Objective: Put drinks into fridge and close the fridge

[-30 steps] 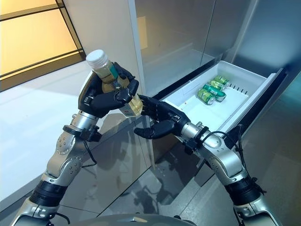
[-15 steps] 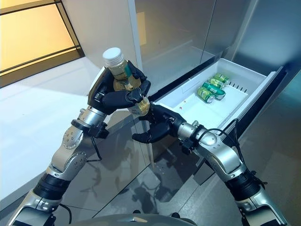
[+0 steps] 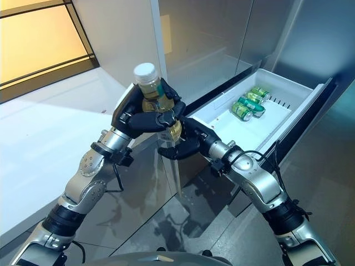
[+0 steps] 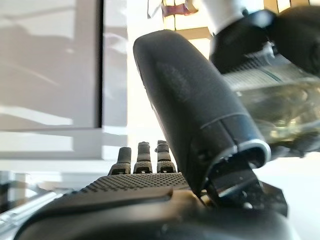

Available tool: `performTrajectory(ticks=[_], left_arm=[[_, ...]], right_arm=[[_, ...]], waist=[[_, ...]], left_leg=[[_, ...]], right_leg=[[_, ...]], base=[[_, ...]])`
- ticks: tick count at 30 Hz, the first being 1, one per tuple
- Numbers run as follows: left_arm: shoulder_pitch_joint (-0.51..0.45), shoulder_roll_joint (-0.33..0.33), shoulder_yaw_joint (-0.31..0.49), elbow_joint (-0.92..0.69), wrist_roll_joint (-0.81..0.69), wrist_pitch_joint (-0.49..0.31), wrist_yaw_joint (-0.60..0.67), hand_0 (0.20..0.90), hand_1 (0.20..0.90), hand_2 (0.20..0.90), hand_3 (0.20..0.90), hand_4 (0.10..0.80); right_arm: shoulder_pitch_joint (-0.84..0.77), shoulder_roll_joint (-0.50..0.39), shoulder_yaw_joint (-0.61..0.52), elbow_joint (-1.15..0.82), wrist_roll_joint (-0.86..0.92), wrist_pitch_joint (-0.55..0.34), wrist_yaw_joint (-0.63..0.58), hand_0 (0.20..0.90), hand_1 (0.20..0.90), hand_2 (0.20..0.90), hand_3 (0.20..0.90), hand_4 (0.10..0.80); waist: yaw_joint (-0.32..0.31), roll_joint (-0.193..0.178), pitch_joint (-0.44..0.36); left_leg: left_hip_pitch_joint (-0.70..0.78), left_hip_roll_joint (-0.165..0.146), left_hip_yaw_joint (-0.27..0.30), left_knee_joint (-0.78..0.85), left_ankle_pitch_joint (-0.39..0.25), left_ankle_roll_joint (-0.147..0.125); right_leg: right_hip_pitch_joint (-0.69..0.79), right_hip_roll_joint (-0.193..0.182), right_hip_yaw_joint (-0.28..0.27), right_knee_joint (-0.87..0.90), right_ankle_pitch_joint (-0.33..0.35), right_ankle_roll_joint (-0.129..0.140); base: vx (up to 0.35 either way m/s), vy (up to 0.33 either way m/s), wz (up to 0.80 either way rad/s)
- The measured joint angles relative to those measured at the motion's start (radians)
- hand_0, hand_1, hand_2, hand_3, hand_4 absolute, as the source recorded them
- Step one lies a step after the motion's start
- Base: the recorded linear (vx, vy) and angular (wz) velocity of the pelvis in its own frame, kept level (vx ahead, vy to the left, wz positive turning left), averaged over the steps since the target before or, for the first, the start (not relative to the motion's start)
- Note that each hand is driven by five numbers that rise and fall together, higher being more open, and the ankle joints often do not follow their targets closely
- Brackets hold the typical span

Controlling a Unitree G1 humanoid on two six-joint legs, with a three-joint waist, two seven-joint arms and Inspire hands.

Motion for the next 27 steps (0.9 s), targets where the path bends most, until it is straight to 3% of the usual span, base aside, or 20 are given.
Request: performTrajectory(ticks=[18,19,27], left_arm=[[0.000,0.005,-0.010,0.001,0.046,0.023,0.007,0.300,0.300,0.300,0.200,0.100],[0.000,0.006,-0.011,0.001,0.046,0.023,0.007,0.300,0.300,0.300,0.200,0.100],[0.000,0.015,-0.012,0.002,0.035,0.022,-0.019,0.300,0.300,0.300,0.200,0.100]], right_arm=[[-0.024,-0.004,-0.004,0.000,0.058,-0.005,0.031,0.900,0.900,0.900,0.900,0.800],[-0.030,-0.005,-0.004,0.000,0.064,-0.002,0.036,0.300,0.300,0.300,0.200,0.100],[-0.041,-0.022,0.007,-0.003,0.085,0.028,0.061,0.300,0.300,0.300,0.200,0.100]], waist=[[-0.001,0.000,0.000],[-0.001,0.000,0.000],[-0.003,0.000,0.000]], left_leg=[[-0.002,0.000,0.000,0.000,0.000,0.000],[-0.001,0.000,0.000,0.000,0.000,0.000],[-0.001,0.000,0.006,0.000,-0.001,0.000]], right_leg=[[-0.001,0.000,-0.001,0.000,0.000,0.000],[-0.001,0.000,0.000,0.000,0.000,0.000],[-0.004,0.000,0.007,0.000,0.000,0.000]], base=[[0.000,0.000,0.00],[0.000,0.000,0.00],[-0.004,-0.003,-0.01]])
